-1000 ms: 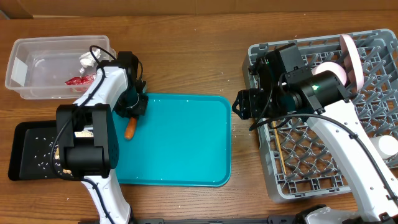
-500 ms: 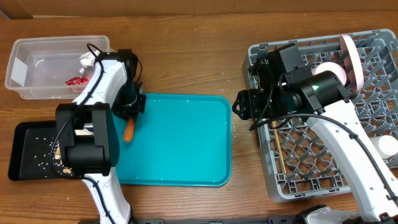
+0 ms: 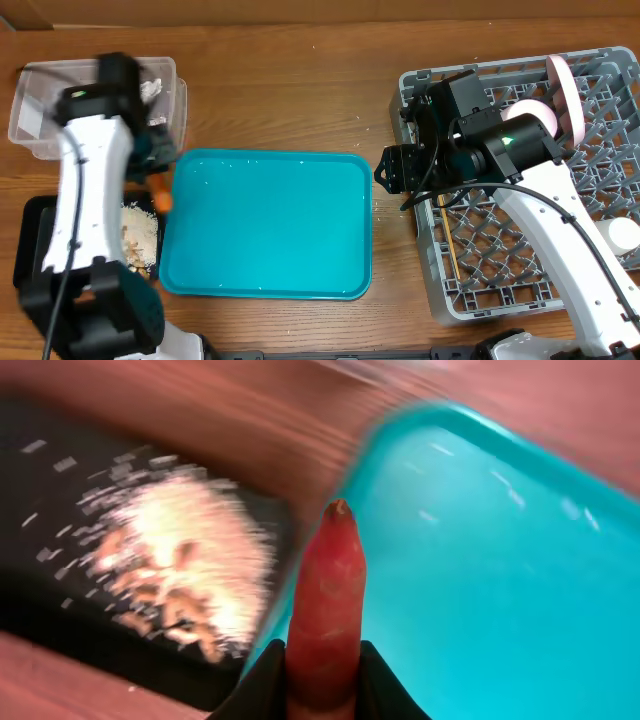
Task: Sort waste into correct bins and load items into the dishwasher
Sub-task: 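Carry the carrot left and drop it onto the black tray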
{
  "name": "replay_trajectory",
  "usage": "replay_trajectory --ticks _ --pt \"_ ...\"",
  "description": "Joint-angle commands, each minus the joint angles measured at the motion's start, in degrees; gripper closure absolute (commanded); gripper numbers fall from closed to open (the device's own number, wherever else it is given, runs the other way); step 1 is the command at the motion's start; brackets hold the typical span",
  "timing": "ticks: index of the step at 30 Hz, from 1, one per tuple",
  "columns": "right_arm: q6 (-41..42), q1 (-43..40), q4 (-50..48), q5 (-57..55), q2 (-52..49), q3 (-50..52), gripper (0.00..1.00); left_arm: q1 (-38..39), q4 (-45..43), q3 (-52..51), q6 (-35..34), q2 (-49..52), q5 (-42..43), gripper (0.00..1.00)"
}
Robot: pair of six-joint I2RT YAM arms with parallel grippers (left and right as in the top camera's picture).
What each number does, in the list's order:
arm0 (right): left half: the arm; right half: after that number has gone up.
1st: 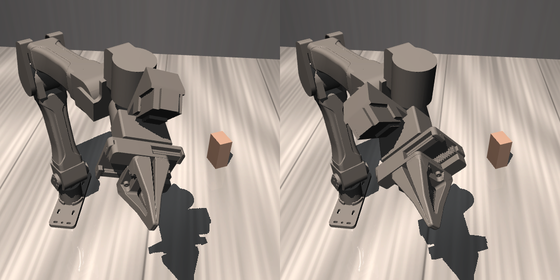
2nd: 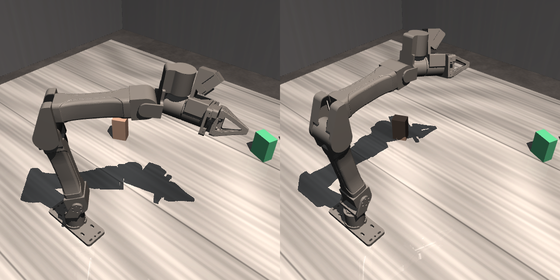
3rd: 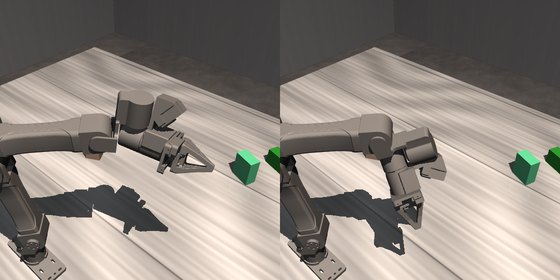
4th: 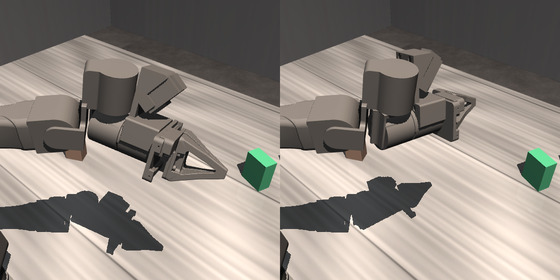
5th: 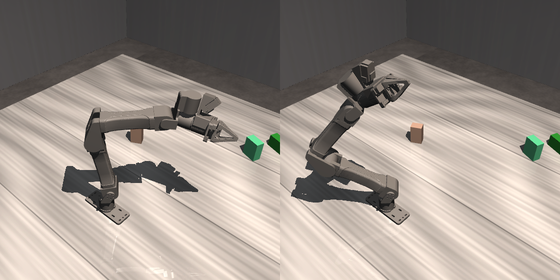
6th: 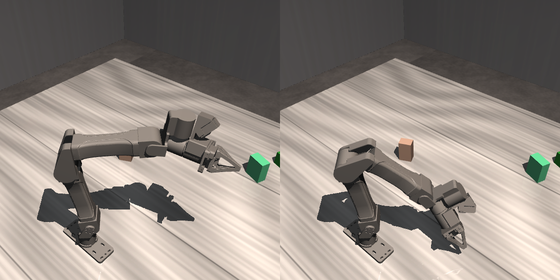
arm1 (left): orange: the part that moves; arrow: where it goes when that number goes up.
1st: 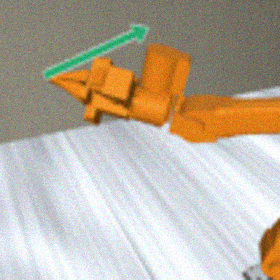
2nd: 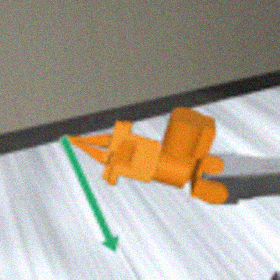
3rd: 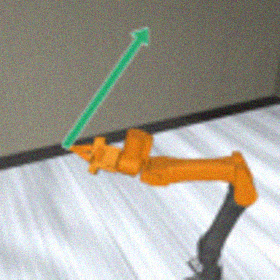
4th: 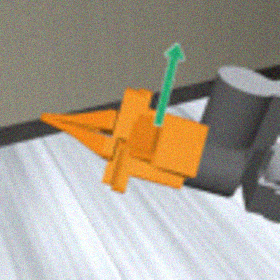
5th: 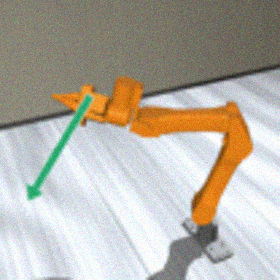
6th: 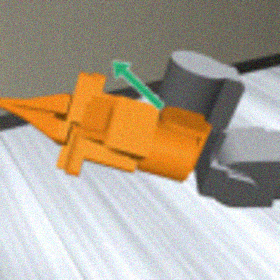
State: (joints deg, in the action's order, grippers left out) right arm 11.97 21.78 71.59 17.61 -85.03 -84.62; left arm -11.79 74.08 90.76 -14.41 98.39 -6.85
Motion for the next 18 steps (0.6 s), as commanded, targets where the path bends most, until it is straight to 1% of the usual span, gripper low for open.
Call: replay_trajectory --ticks 1,2,6,9,15,18 --pt "0.0 0.2 -0.2 -0.2 0.0 0.3 0.32 -7.8 -1.5 -0.8 -5.6 0.1 -1.5 0.96" --pt "0.0 0.2 -0.2 -0.2 0.0 0.3 0.32 -10.7 -2.9 -1.7 -6.8 0.4 -1.5 0.96" --pt "0.0 0.2 -0.2 -0.2 0.0 0.3 0.32 -17.6 -8.6 -6.6 -10.2 0.9 -0.5 0.96" --pt "0.0 0.2 -0.4 -0.2 0.0 0.3 0.32 -21.0 -14.3 -12.3 -10.5 0.9 -0.6 0.96" --pt "0.0 0.2 -0.4 -0.2 0.0 0.3 0.32 -23.9 -25.1 -22.9 -10.5 0.9 -0.6 0.96" --pt "0.0 0.2 -0.4 -0.2 0.0 0.3 0.31 -23.9 -28.2 -26.0 -10.5 1.0 -0.8 0.95"
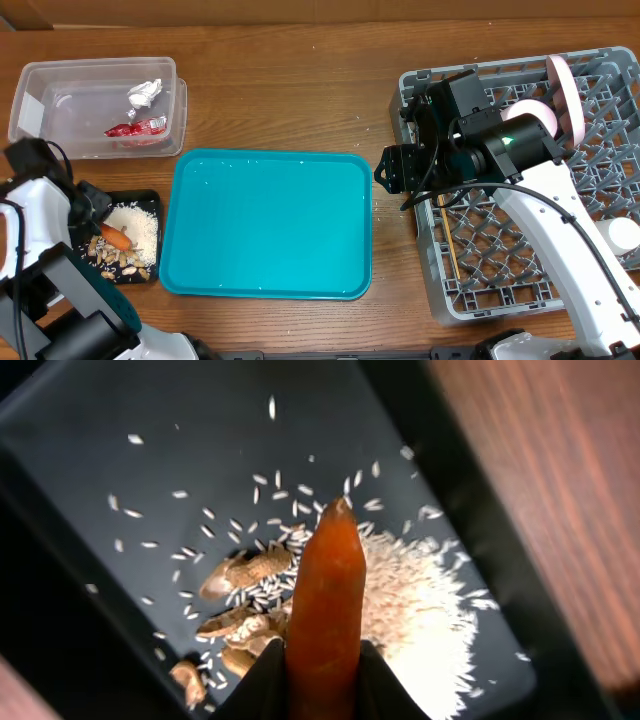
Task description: Sort waste into correct bins and load items into the dishwasher
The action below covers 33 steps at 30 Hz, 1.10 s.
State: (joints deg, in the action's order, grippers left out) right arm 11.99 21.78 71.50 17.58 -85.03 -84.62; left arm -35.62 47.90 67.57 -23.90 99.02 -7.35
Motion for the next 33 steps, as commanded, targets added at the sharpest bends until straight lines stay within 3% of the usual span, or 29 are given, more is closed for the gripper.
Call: replay_trajectory --ticks 1,9,10,12,17,21,23,27,30,31,33 --pt "0.0 0.2 -0.3 -0.2 0.0 0.3 0.31 0.0 -2.7 -3.7 -1.0 0.3 -0.3 0.94" --pt "0.0 0.2 -0.3 -0.2 0.0 0.3 0.31 0.0 -4.5 -6.4 -1.0 0.3 -0.3 0.71" --pt "0.0 0.2 -0.2 -0.2 0.0 0.3 0.31 0.0 -4.5 -6.4 -1.0 0.3 -0.1 0.6" --pt "0.0 0.2 -0.2 -0.2 0.0 0.3 0.31 0.0 -4.3 -6.3 -1.0 0.3 0.0 0.48" --pt "0.0 0.2 -0.3 -0.2 0.0 0.3 0.28 0.2 -0.4 -2.3 -0.7 -0.2 4.2 0.51" --pt "-0.1 0.2 -1.4 -0.2 0.0 0.3 0.06 2.3 3.6 2.9 1.4 -2.3 7.7 0.5" --pt "-0.3 0.2 -4.8 -0.2 0.0 0.3 0.0 6.4 4.5 5.9 4.5 -5.0 11.8 0.48" --pt "-0.5 0.1 -10.4 -3.2 0.0 0.3 0.0 15.1 4.3 7.2 9.8 -8.7 13.8 0.44" --pt "-2.0 -1.1 -12.5 -4.4 -0.6 0.2 0.0 23.3 6.6 7.7 16.7 -9.5 14.9 0.31" --pt "-1.9 -2.6 -11.8 -4.9 -1.0 0.2 0.0 28.5 11.0 7.9 19.3 -9.3 14.6 0.24" --pt "-1.9 -5.4 -9.7 -4.9 -1.7 0.2 0.0 32.7 16.1 7.9 19.7 -9.1 14.2 0.21"
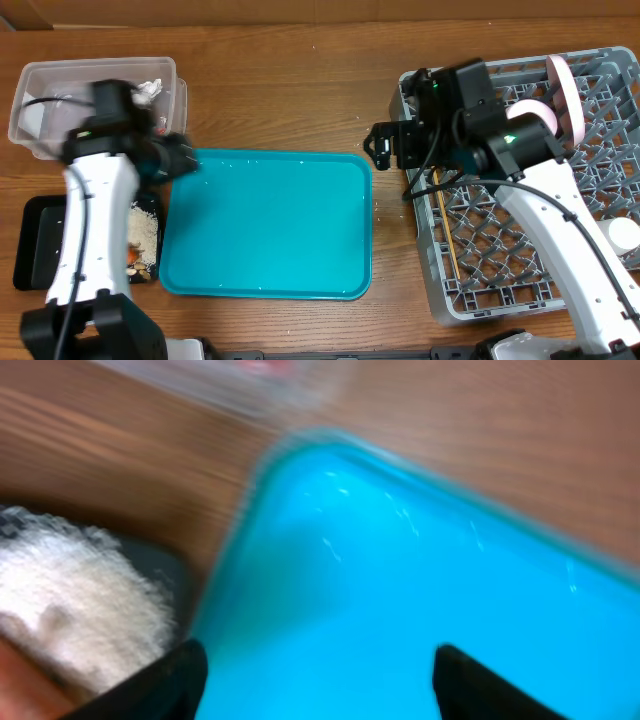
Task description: Sort waste into correct bins and load items into the dishwasher
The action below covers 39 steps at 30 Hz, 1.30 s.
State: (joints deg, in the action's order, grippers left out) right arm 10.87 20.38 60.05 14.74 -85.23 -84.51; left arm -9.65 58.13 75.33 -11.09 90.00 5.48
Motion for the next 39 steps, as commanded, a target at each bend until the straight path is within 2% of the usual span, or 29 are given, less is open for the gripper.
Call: replay_trajectory --ticks 1,2,4,9,12,15,20,22,23,25,31,39 --pt "-0.9 -5.5 3.2 -2.1 -1.7 0.1 0.0 8.4 8.3 0.1 6.8 0.0 1.4 0.19" --pt "-0.9 -7.1 5.0 -2.1 -2.0 0.1 0.0 9.7 10.7 0.1 6.8 0.1 1.5 0.17" --pt "-0.9 -10.4 9.2 -2.1 -2.1 0.1 0.0 11.3 15.5 0.1 6.8 0.0 1.7 0.0" --pt "-0.9 -16.3 19.0 -4.2 -2.1 0.2 0.0 11.5 23.1 -0.2 6.8 -1.0 3.6 0.0" --pt "-0.9 -16.7 21.6 -7.6 -0.5 1.1 0.0 11.6 22.6 -2.2 6.8 -5.0 3.6 0.0" --pt "-0.9 -15.9 17.9 -8.3 4.0 5.7 0.0 11.6 19.1 -5.9 6.4 -12.8 3.6 0.0" --pt "0.2 -14.8 2.9 -8.3 23.1 21.6 0.0 11.6 6.4 -16.2 6.5 -36.0 2.4 0.0" --pt "0.7 -14.8 -0.4 -8.9 30.4 25.6 0.0 11.6 3.0 -19.4 5.5 -43.7 1.9 0.0" --pt "0.7 -14.8 -2.5 -9.5 36.5 28.1 0.0 11.6 0.5 -21.7 4.7 -50.6 1.9 0.0" --pt "0.7 -14.8 -3.7 -10.2 41.7 29.3 0.0 11.6 -0.7 -22.7 4.7 -55.8 1.8 0.0" --pt "0.7 -14.8 -3.1 -10.2 49.4 29.3 0.0 11.6 0.5 -22.7 4.7 -63.4 1.8 0.0" --pt "0.7 -14.8 -2.5 -10.2 49.2 29.3 0.0 11.6 7.0 -22.7 4.7 -63.8 1.8 0.0"
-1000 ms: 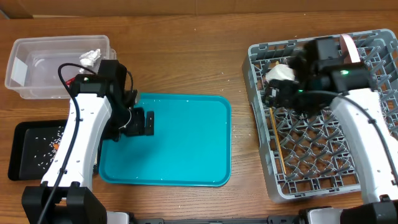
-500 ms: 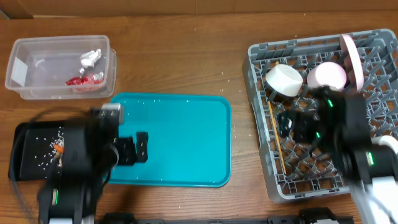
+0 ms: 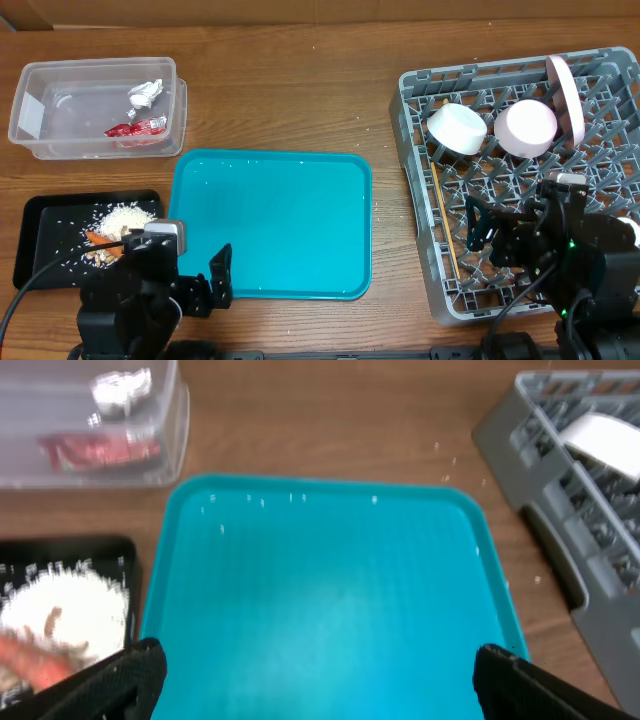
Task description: Sort waste into correct bins and load items into the dishwasher
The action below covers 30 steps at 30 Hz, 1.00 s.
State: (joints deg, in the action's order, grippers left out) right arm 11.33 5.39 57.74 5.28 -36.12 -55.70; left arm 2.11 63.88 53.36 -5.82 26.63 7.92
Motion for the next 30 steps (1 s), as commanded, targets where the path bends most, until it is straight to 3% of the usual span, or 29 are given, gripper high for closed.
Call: replay_trajectory --ticks 1,16,21,30 --pt "0.2 0.2 -0.2 -0.7 0.0 0.5 0.0 -0.2 1.9 -0.8 -0.6 -0.4 -0.7 0.0" --pt "0.0 0.8 1.1 -1.7 2.0 0.9 0.0 -0.2 4.0 -0.8 -0.6 -0.4 -0.6 0.0" --pt "-0.7 -0.9 -3.0 -2.7 8.7 5.7 0.0 -0.2 4.0 -0.8 -0.6 -0.4 -0.7 0.0" --pt "-1.4 -1.4 -19.8 -2.9 30.5 26.3 0.0 -0.2 4.0 -0.8 -0.6 -0.4 -0.7 0.0"
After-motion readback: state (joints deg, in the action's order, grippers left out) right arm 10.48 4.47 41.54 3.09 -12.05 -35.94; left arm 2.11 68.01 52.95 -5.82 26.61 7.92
